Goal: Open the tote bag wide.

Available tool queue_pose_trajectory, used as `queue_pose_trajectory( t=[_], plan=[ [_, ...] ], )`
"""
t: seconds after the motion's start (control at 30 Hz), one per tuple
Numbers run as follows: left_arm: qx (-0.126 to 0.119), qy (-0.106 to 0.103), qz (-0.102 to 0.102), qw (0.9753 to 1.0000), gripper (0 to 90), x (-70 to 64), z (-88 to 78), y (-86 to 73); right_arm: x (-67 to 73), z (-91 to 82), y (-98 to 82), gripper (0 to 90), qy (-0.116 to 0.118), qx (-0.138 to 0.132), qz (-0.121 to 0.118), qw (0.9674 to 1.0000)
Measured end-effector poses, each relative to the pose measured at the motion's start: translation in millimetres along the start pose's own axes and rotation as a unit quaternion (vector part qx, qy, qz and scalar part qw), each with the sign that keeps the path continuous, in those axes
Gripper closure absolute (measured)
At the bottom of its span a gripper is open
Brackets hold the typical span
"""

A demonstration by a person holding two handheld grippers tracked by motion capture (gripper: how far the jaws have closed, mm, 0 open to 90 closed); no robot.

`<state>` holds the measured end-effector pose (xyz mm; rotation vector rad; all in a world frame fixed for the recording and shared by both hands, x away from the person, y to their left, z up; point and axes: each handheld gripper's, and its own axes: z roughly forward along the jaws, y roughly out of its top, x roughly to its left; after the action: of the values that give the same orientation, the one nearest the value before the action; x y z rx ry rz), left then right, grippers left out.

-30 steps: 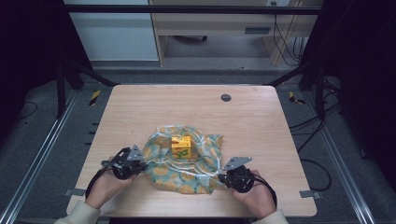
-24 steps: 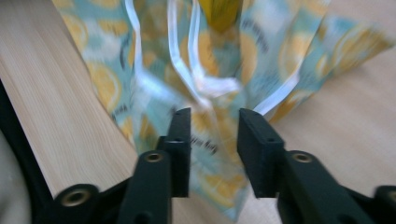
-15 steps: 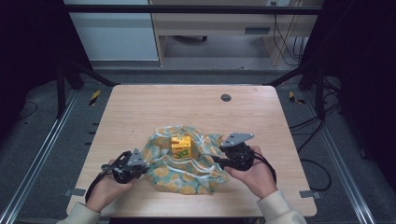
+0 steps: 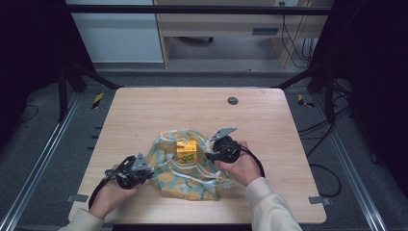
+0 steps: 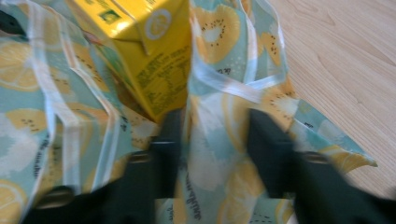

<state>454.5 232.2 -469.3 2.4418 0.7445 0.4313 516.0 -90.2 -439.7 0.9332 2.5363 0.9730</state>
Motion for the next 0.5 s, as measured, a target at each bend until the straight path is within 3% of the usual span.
queue_pose_trajectory(
  t=[0.07,0.13,0.27,0.37,0.5],
  plan=[
    [-0.003,0.005,0.002,1.0000,89.4,0.5,0.5,2.0,-5.5,3.9,2.6,84.0,-0.006,-0.006,0.015,0.9999],
    [-0.006,0.008,0.002,0.9999,89.4,1.7,0.7,4.6,-12.5,6.5,7.6,89.2,-0.010,-0.015,0.028,0.9994],
    [-0.023,0.018,0.000,0.9996,89.4,2.9,0.3,10.2,-28.3,14.0,20.9,90.0,-0.019,-0.030,0.049,0.9982],
    [-0.017,0.015,0.008,0.9997,89.5,1.0,0.9,10.0,-37.9,23.7,25.4,90.0,-0.028,-0.026,0.053,0.9979],
    [0.001,0.008,0.014,0.9999,89.7,-2.3,3.6,5.6,-48.5,39.9,18.3,90.0,-0.034,-0.004,0.077,0.9964]
  ],
)
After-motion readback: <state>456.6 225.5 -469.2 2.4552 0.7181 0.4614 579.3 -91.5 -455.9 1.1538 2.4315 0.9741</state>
